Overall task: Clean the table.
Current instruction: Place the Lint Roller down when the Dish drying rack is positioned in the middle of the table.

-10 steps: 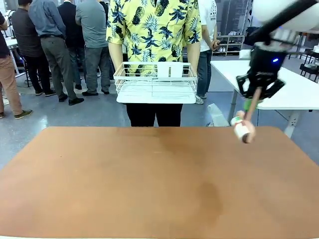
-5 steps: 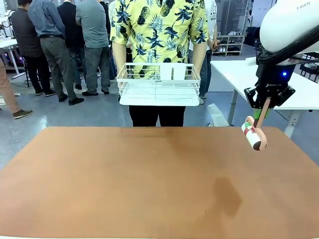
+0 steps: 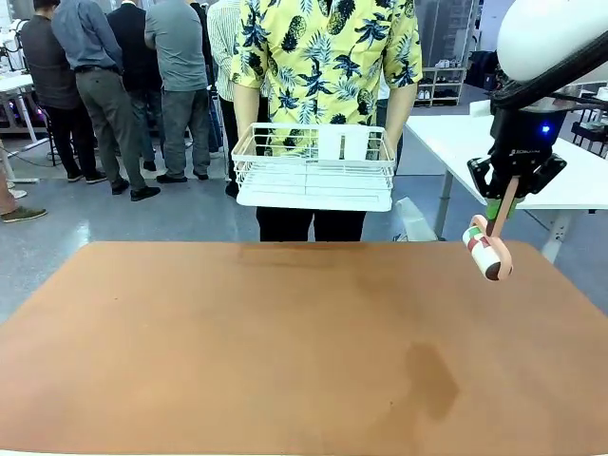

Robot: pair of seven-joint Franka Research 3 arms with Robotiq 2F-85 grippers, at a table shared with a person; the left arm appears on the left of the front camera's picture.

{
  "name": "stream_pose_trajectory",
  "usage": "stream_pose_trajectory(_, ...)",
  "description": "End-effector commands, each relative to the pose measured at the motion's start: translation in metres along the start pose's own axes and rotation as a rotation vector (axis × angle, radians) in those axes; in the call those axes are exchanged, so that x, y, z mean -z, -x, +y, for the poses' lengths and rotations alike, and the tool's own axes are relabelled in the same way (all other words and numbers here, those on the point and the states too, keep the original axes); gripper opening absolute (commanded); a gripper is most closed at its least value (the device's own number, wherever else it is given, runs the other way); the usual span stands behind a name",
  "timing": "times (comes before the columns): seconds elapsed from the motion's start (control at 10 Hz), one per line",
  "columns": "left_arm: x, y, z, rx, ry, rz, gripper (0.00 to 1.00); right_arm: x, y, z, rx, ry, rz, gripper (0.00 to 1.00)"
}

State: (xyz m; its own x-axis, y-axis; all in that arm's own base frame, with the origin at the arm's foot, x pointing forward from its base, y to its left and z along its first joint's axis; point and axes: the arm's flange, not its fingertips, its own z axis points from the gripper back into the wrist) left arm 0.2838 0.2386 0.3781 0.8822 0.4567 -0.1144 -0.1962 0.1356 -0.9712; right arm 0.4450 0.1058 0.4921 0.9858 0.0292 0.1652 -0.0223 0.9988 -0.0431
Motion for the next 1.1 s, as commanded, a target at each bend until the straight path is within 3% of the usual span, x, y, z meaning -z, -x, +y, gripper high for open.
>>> stream_pose_trajectory(0.0, -0.0024, 0.0018, 0.0002, 0.004, 0.011, -0.004, 1.0, -0.0035, 0.0002, -0.0002, 0.008, 0.007, 0.003, 0.21)
stream_pose_trajectory(1.0, -0.0024, 0.0018, 0.0002, 0.004, 0.011, -0.004, 1.0, -0.0035, 0.0002, -0.0002, 0.008, 0.007, 0.003, 0.21)
